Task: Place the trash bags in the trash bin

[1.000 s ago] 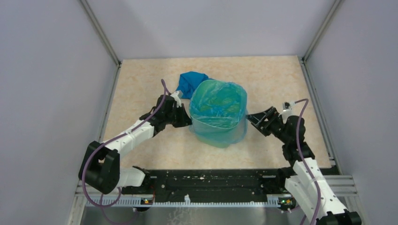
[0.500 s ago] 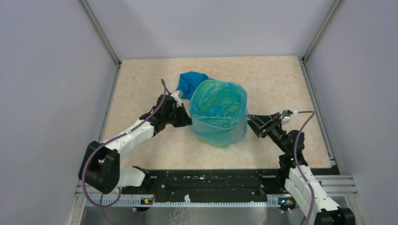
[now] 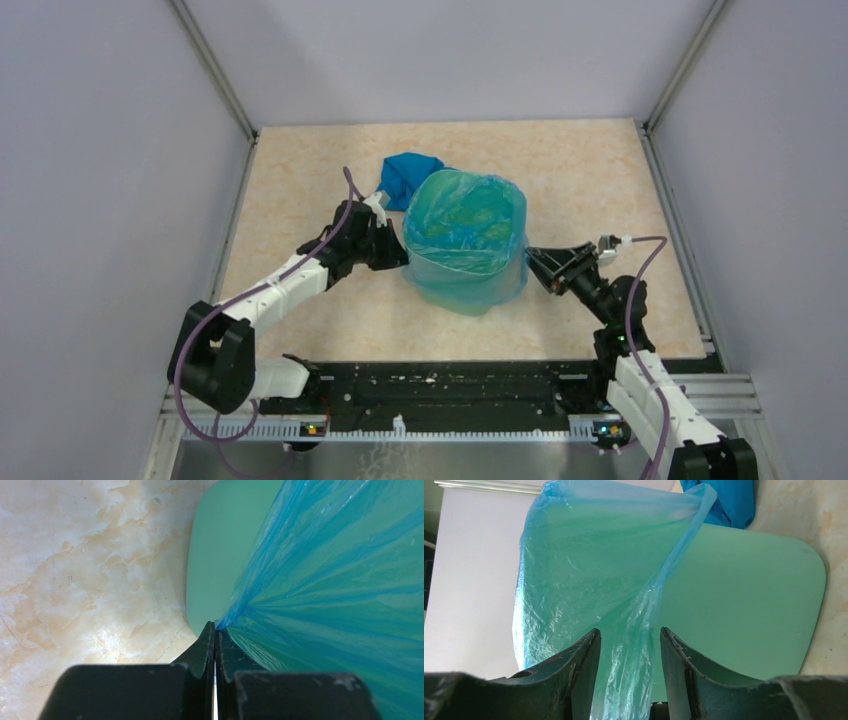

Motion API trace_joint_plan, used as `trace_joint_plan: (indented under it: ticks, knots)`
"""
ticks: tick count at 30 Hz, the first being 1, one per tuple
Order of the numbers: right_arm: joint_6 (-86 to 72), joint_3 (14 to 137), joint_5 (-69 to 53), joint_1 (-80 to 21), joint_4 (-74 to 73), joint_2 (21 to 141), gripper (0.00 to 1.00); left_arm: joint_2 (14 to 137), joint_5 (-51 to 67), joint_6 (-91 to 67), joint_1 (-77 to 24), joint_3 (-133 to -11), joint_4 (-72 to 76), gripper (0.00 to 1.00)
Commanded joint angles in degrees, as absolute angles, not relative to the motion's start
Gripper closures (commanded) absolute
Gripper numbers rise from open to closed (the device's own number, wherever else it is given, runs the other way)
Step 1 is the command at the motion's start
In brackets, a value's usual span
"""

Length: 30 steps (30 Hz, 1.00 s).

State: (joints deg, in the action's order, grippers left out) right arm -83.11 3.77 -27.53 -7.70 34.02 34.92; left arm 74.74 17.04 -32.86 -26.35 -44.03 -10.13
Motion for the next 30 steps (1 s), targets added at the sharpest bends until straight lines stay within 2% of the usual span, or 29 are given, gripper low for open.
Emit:
trace_joint_plan:
  ticks: [1, 8, 13, 16, 19, 24, 30]
  knots:
    - [-82.22, 3.97, -28.26, -7.57, 35.61, 35.70, 0.52, 74.67, 17.40, -31.90, -26.60, -46.19, -8.53, 1.00]
    - [-83.93, 4.53, -29.24, -7.56, 39.82, 38.06, 0.54, 74.78, 17.44, -31.90, -26.55, -46.40, -8.48, 1.00]
    - [-83.64, 5.13, -29.60, -7.56, 39.51, 38.57, 0.84, 74.79, 17.45, -31.85, -26.62, -46.49, -8.61, 1.00]
    - [-82.03, 5.94, -29.70, -7.56, 36.90, 38.49, 0.99, 74.80, 17.26, -31.82, -26.57, -46.55, -8.68, 1.00]
    - [-76.21, 9.21, -29.16, -7.60, 26.96, 37.90, 1.00, 74.88, 17.01, -31.69, -26.56, -46.59, -8.76, 1.00]
    - [-60.39, 17.01, -21.22, -7.56, 3.12, 37.34, 1.00, 75.18, 16.43, -31.47, -26.55, -46.56, -9.04, 1.00]
    - [-52.87, 17.71, -15.83, -7.56, -3.85, 40.30, 1.00, 76.38, 15.85, -31.46, -26.62, -46.20, -8.79, 1.00]
